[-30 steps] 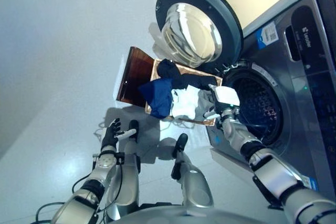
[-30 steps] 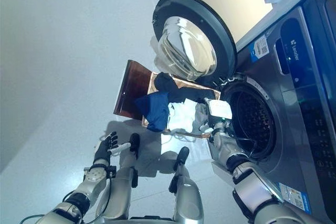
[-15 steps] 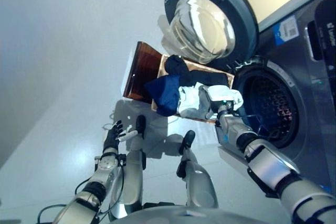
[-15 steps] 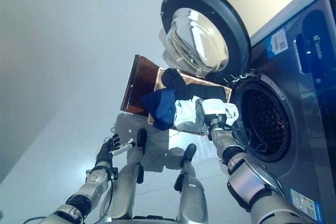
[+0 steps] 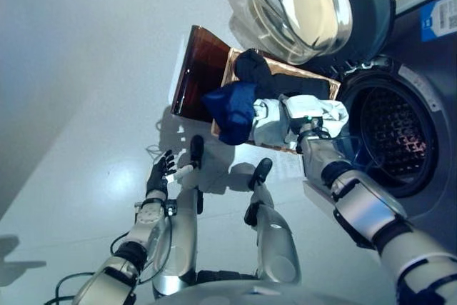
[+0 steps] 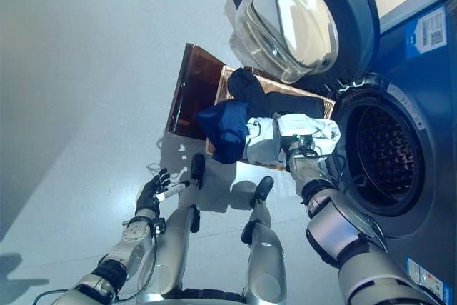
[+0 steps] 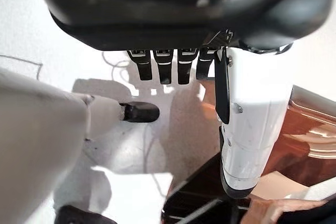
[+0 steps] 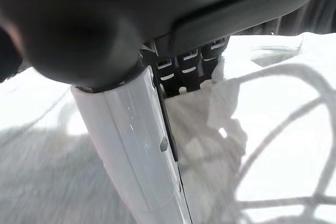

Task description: Pick up the clothes and place them into the washing machine

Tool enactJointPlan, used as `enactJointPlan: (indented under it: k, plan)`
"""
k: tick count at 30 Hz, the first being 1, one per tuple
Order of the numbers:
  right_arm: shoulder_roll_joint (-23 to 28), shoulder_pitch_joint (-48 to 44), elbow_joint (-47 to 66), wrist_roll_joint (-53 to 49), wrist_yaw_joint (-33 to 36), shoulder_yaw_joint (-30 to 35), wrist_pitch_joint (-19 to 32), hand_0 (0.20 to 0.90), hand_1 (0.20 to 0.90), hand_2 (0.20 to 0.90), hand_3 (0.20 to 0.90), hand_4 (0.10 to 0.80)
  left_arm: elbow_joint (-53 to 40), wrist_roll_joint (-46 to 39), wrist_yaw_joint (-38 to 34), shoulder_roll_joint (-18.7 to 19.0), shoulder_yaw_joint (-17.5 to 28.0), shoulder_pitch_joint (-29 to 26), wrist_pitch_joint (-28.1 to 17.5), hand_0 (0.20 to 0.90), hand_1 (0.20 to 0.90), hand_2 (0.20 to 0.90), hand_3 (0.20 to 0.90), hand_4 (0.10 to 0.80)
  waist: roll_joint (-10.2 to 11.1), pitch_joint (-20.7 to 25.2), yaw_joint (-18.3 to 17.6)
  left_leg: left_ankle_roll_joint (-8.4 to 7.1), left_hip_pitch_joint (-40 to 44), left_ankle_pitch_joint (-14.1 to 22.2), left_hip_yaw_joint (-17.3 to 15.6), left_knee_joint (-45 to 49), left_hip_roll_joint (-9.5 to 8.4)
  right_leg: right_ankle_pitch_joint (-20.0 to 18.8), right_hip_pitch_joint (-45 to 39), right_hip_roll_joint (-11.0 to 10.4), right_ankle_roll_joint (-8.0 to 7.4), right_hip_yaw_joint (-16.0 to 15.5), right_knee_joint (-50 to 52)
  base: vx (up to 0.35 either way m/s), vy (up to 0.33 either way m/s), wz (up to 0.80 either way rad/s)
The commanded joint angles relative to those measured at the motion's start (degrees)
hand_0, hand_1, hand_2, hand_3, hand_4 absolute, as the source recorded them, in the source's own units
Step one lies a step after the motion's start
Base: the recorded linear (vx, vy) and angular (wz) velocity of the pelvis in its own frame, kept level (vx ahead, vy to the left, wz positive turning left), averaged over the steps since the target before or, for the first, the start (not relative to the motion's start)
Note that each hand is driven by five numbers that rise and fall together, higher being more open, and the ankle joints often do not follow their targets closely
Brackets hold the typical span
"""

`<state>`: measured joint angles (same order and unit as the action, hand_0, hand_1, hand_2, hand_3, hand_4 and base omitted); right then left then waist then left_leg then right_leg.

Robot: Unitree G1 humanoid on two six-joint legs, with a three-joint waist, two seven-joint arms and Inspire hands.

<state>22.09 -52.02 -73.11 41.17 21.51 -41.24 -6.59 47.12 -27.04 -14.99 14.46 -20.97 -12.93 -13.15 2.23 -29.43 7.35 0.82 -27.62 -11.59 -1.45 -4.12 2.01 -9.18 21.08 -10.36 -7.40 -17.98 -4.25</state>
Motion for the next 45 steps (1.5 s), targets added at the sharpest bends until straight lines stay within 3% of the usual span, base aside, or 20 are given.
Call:
enactJointPlan:
  k: [1,14,15,16,17,18,19,38,45]
  plan:
    - [3.1,-3.7,-2.6,-0.5,-1.1,-1.8,-1.1,0.900,0.900,0.900,0.900,0.800,-5.3,-1.5,-0.7,0.6,-1.0,1.7,-2.6,0.900,0.900,0.900,0.900,0.800,-1.5,-0.4,2.0,-4.15,-2.5,-0.5,2.2,-0.9,-1.33,-6.5,2.9,-4.5,-2.68,2.1,2.5,0.000,0.000,0.00]
    - [4.1,-6.0,-3.3,-1.8,-1.3,-1.8,-1.1,0.900,0.900,0.900,0.900,0.800,-6.4,-2.0,-0.7,0.4,-1.0,0.9,-2.6,0.900,0.900,0.900,0.900,0.800,-2.1,-0.4,2.3,-4.71,-4.6,-0.5,1.6,-0.9,-1.32,-7.1,4.4,-4.5,-2.97,1.4,1.9,0.011,-0.001,0.00]
    - [4.3,-5.8,-2.9,-2.0,-1.2,-1.6,-1.0,0.801,0.801,0.801,0.801,0.729,-6.7,-2.0,-0.7,0.3,-1.0,0.9,-2.7,0.900,0.900,0.900,0.900,0.800,-2.1,-0.4,2.3,-4.80,-4.7,-0.5,1.6,-0.9,-1.28,-7.1,4.5,-4.5,-2.96,1.3,1.8,0.000,0.000,0.00]
    - [4.3,-5.8,-2.9,-2.0,-1.2,-1.6,-1.0,0.801,0.801,0.801,0.801,0.729,-6.7,-2.0,-0.7,0.3,-1.0,0.9,-2.7,0.900,0.900,0.900,0.900,0.800,-2.1,-0.4,2.3,-4.80,-4.7,-0.5,1.6,-0.9,-1.28,-7.1,4.5,-4.5,-2.96,1.3,1.8,0.044,-0.008,0.01]
    - [4.5,-5.7,-2.7,-2.0,-1.1,-1.6,-0.9,0.516,0.516,0.516,0.516,0.525,-6.5,-1.8,-0.7,0.2,-1.1,0.8,-2.6,0.900,0.900,0.900,0.900,0.800,-2.1,-0.4,2.2,-4.87,-4.7,-0.5,1.5,-0.9,-1.21,-7.0,4.4,-4.5,-2.96,1.2,1.8,0.000,0.000,0.00]
    - [4.5,-5.7,-2.7,-2.0,-1.1,-1.6,-0.9,0.455,0.455,0.455,0.455,0.482,-6.5,-1.8,-0.7,0.1,-1.1,0.8,-2.6,0.900,0.900,0.900,0.900,0.800,-2.1,-0.4,2.2,-4.87,-4.7,-0.5,1.5,-0.9,-1.21,-7.0,4.4,-4.5,-2.96,1.2,1.8,0.039,-0.002,0.01]
    - [4.5,-5.7,-2.7,-2.0,-1.0,-1.6,-0.8,0.200,0.200,0.200,0.200,0.300,-6.4,-1.8,-0.7,0.0,-1.1,0.7,-2.6,0.900,0.900,0.900,0.900,0.800,-2.2,-0.4,2.1,-4.92,-4.7,-0.4,1.4,-0.9,-1.16,-6.9,4.4,-4.5,-2.92,1.1,1.8,0.000,0.000,0.00]
    - [6.0,-5.7,1.5,-4.5,4.1,1.6,-0.2,0.200,0.200,0.200,0.200,0.300,-6.8,-1.6,-2.1,0.2,-0.6,0.3,-3.2,0.900,0.900,0.900,0.900,0.800,-2.5,-0.4,1.7,-4.99,-3.0,0.2,0.5,-0.9,-0.74,-6.1,3.3,-4.4,-2.68,1.4,1.6,0.004,0.000,0.00]
    - [7.4,-4.0,7.7,-8.6,5.9,4.3,1.2,0.200,0.200,0.200,0.200,0.300,-4.4,-1.3,-2.5,0.3,1.0,0.1,-2.8,0.900,0.900,0.900,0.900,0.800,-1.5,-0.4,0.6,-4.89,-0.2,0.7,-0.4,-0.9,-0.29,-5.6,1.4,-4.2,-2.55,2.1,2.2,0.002,-0.002,-0.01]
